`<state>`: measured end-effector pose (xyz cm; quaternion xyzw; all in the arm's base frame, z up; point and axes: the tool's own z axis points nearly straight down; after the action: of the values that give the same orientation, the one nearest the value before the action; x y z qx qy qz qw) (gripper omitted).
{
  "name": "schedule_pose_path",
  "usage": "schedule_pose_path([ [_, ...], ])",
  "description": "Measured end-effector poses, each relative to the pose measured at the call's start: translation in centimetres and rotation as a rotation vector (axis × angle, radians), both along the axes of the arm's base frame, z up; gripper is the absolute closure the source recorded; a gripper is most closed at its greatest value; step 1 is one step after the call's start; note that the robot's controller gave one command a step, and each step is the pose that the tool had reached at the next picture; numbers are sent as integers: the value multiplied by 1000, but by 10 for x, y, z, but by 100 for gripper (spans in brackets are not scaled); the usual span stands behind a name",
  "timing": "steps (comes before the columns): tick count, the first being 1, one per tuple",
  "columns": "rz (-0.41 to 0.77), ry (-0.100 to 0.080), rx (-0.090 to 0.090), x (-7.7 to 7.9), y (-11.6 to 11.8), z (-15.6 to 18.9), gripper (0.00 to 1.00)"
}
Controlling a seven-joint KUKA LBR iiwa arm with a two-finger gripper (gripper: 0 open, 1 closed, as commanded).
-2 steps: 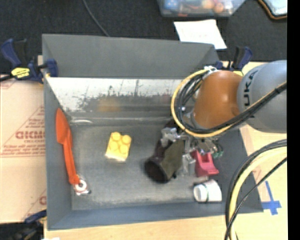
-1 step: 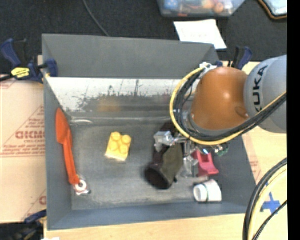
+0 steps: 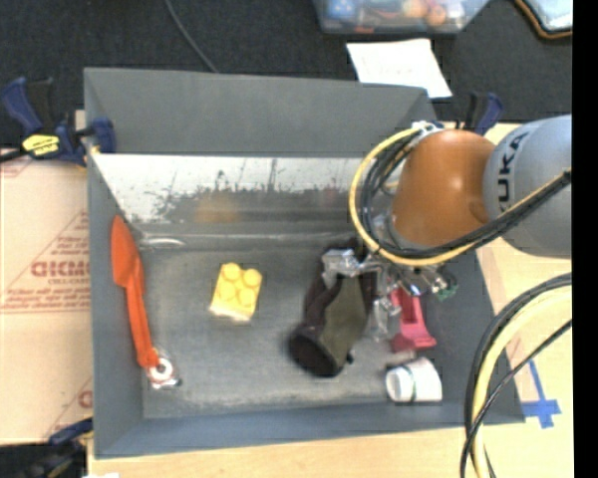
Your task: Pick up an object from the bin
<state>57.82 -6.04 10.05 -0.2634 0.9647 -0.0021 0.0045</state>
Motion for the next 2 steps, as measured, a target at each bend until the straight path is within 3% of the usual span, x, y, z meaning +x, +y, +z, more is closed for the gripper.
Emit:
schedule_pose_path([
  [1, 481, -14, 6, 17, -12, -26, 0],
  [2, 246, -17, -1, 33, -3, -27, 100],
])
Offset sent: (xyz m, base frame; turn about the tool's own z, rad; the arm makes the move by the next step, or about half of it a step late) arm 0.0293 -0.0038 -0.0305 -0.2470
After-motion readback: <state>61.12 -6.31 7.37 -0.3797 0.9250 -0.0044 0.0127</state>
